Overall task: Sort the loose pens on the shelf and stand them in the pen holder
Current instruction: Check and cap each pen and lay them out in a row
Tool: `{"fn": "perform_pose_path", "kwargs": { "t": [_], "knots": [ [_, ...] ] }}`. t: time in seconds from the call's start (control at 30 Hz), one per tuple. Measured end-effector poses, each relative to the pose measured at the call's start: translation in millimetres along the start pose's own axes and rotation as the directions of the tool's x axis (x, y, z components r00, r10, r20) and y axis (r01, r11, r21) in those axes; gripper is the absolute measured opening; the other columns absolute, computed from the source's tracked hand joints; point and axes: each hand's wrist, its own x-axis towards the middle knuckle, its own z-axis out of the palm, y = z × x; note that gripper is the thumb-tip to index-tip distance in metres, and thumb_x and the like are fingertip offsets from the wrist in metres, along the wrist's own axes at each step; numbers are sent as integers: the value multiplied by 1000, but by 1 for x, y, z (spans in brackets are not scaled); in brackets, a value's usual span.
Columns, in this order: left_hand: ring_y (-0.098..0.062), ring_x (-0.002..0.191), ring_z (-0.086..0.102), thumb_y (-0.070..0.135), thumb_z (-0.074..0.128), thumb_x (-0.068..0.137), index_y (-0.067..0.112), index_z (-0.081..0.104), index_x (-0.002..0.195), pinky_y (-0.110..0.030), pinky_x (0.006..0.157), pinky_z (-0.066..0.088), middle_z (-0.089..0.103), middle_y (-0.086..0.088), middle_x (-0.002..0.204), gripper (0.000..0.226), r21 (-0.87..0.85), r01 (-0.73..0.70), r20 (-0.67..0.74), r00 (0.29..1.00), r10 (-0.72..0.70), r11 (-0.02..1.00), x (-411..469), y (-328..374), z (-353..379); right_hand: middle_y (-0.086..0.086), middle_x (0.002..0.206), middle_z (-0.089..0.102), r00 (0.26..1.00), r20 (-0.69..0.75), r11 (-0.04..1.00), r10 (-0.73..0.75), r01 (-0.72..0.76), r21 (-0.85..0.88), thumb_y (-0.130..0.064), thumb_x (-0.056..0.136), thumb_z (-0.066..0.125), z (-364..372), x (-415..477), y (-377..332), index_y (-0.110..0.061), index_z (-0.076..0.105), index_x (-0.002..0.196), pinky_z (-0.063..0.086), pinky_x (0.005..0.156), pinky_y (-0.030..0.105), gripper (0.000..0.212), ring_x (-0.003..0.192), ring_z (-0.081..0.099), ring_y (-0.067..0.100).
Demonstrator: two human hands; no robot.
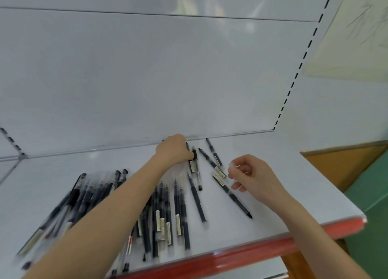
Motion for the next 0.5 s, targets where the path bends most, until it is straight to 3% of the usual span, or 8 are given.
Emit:
{"fn": "perform_pose_path", "kwargs": {
  "t": [0.13,0.23,0.33,0.4,0.5],
  "knots": [
    [-12,50,36,20,60,78,14,32,57,-20,48,26,36,3,55,36,5,74,-21,997,-73,997,0,8,1,1,81,66,999,3,998,-47,47,52,-13,87,60,3,-2,-6,-19,56,84,54,68,30,8,64,69,13],
    [-12,48,33,17,59,77,14,30,55,-21,47,23,33,2,54,36,-67,96,-17,995,-97,993,3,4,1,8,88,69,999,-9,984,-53,53,167,-10,87,60,2,-4,-13,-16,57,85,56,65,21,7,65,69,11],
    [-14,50,37,17,60,77,10,40,55,-21,48,26,40,-1,55,30,-292,92,-52,992,-112,952,5,-2,-5,11,88,70,998,-5,958,-56,56,281,-10,87,60,0,-7,-19,-13,60,89,55,64,17,3,68,69,10],
    [-16,54,50,17,60,79,5,57,64,-23,53,36,56,-7,62,19,-467,56,-99,989,-115,883,-1,-3,-16,8,86,71,998,10,944,-64,57,325,-15,87,61,-1,-7,-23,-15,64,92,54,63,17,5,70,68,10],
    [-13,60,66,15,60,86,2,60,73,-26,64,53,66,-9,71,18,-730,-31,-102,993,-64,682,-26,3,-37,-1,71,68,997,6,934,-76,69,349,-19,87,61,-2,-3,-31,-17,68,95,49,58,17,10,62,59,10]
  ]
}}
